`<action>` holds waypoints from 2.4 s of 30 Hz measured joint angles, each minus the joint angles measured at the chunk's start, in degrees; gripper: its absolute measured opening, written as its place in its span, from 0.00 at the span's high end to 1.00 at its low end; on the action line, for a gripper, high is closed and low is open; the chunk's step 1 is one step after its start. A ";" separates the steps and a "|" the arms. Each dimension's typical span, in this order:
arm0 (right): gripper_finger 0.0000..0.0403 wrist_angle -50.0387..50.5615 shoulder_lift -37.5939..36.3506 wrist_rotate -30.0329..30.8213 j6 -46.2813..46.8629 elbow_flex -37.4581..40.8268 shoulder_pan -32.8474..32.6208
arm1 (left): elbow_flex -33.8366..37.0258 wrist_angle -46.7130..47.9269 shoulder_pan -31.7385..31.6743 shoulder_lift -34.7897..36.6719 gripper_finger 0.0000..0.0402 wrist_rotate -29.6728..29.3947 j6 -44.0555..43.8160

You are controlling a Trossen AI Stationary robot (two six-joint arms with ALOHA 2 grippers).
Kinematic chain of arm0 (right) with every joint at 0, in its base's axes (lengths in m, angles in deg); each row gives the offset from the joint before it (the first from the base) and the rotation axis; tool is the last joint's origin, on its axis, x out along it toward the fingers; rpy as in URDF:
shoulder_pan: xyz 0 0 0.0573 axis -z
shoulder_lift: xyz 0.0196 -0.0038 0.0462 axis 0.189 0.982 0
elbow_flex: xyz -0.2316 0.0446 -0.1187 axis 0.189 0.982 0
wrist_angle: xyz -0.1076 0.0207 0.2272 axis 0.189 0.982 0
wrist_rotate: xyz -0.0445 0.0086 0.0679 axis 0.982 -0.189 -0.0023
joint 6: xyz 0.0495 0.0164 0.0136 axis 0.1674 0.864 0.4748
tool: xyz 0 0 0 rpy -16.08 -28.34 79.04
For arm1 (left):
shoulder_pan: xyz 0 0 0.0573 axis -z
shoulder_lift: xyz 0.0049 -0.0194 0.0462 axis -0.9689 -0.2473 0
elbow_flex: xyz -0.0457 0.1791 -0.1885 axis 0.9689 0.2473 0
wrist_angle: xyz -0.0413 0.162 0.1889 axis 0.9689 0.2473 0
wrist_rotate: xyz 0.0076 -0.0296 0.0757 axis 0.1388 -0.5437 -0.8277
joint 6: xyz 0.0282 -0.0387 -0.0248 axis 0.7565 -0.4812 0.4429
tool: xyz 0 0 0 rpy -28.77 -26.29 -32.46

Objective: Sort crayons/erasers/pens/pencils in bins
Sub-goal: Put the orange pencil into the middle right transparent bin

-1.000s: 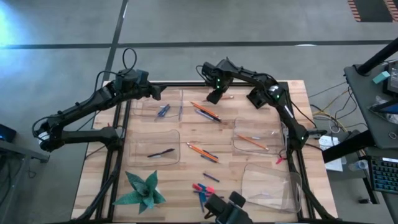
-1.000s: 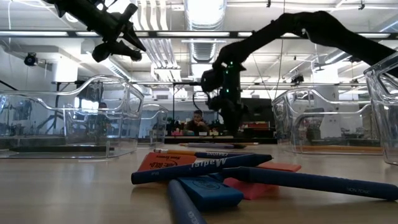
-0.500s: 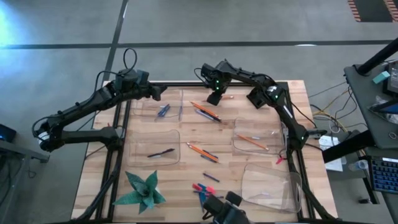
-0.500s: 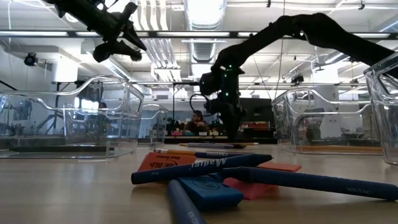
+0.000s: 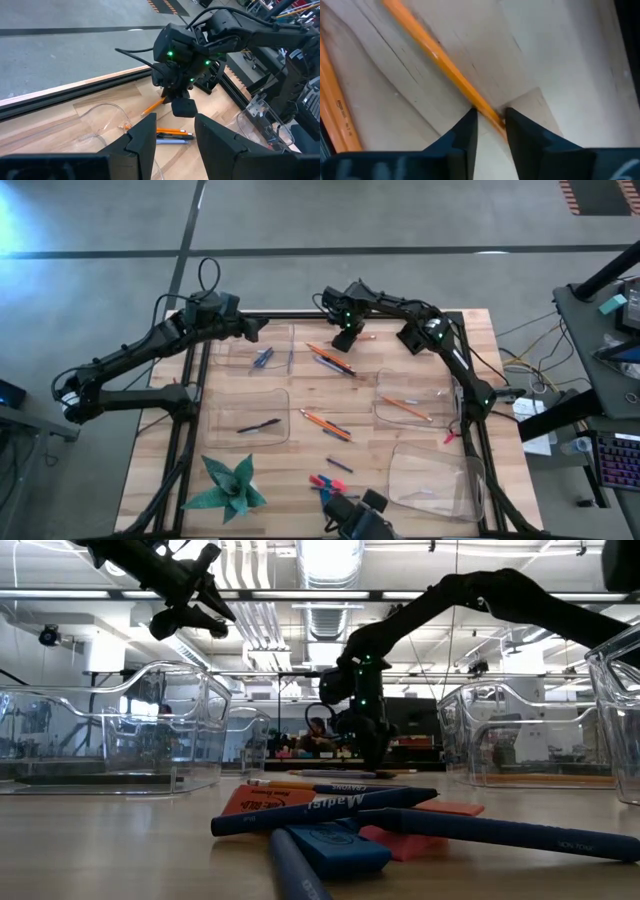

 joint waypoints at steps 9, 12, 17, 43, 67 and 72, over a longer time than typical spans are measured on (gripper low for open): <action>0.96 0.31 0.62 0.65 1.32 0.11 -1.21 | 0.00 0.00 0.00 0.01 0.70 0.93 0.02; 0.96 0.32 0.16 0.81 1.17 0.17 -1.37 | 0.00 0.00 0.00 0.02 0.70 1.03 0.02; 0.96 0.37 -2.08 -0.14 1.91 0.44 -1.33 | 0.00 0.02 0.00 0.02 0.70 1.13 0.04; 0.97 3.80 -46.66 0.37 6.45 25.38 -15.88 | 0.00 0.45 0.04 0.02 0.70 3.80 0.04; 0.97 -0.57 -72.94 1.33 26.64 73.05 -27.91 | 0.00 0.30 -0.02 0.02 0.70 3.80 0.11; 0.97 -7.58 -71.46 1.03 26.39 76.96 -27.89 | 0.00 0.28 -0.02 0.02 0.70 3.82 0.13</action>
